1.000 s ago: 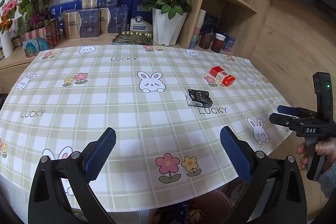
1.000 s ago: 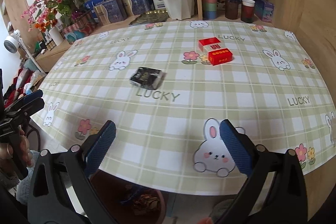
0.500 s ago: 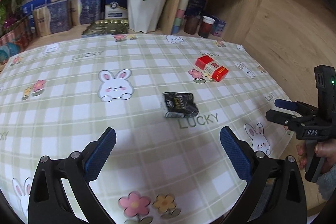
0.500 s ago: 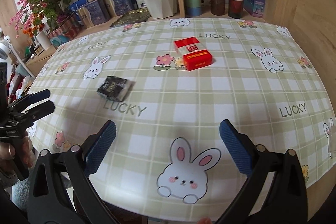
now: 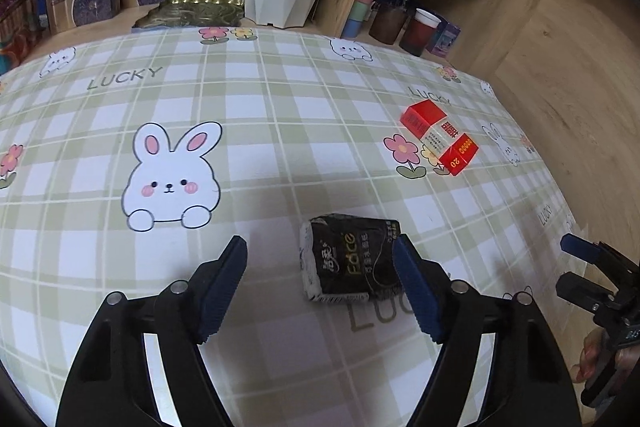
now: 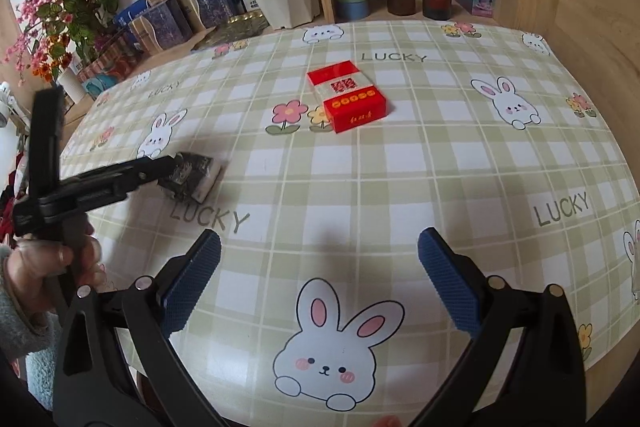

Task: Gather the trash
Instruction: 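Grasp the black Face tissue packet with the left tool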

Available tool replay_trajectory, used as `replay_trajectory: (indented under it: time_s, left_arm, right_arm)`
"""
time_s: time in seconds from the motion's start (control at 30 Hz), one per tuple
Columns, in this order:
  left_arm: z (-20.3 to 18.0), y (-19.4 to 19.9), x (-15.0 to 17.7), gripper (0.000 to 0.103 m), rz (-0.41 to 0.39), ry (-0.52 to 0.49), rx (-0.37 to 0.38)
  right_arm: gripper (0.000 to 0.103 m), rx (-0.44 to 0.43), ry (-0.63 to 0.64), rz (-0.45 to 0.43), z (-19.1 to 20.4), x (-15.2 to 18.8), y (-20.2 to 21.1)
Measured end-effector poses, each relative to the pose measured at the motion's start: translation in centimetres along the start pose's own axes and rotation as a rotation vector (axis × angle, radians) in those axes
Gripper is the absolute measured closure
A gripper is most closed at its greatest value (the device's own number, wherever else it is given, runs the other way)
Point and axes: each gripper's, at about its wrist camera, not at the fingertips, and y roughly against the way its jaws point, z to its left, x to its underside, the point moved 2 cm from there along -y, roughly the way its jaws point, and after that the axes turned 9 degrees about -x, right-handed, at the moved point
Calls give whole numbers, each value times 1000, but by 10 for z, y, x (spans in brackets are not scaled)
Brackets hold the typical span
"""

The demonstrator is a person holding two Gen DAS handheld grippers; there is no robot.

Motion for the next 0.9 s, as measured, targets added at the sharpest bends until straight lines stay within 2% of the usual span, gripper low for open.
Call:
replay_trajectory:
  time_s: [0.1,0.2,0.4,0.63,0.67,0.73,0.77,0.9]
  left_arm:
    - [-3,-3,-1,29,5,5,-3]
    - [-9,0,-2,6,-4,7,20]
    - [-25,-8,-1,6,8,-57,-9]
    - [-39,-24,4,6,36,-151,-106]
    - [-38,-25,5,9,30,-159,-119]
    - [-35,-23,4,36,16,-167,-158]
    - [-32,-21,3,42,15,-161,-162]
    - [-18,-15,1,48,27,-121,-111]
  right_arm:
    - [6,4,-1,3,-3,-2,0]
    - [6,4,4,4,-4,-3,-1]
    - [6,2,3,8,-3,-3,-3]
    - [6,10,0,12,-6,-1,-3]
    - [6,10,-1,12,-7,-1,-2]
    - [6,11,0,12,-6,0,-2]
    - [6,12,2,13,-6,0,-1]
    - [6,14,12,13,-4,-1,0]
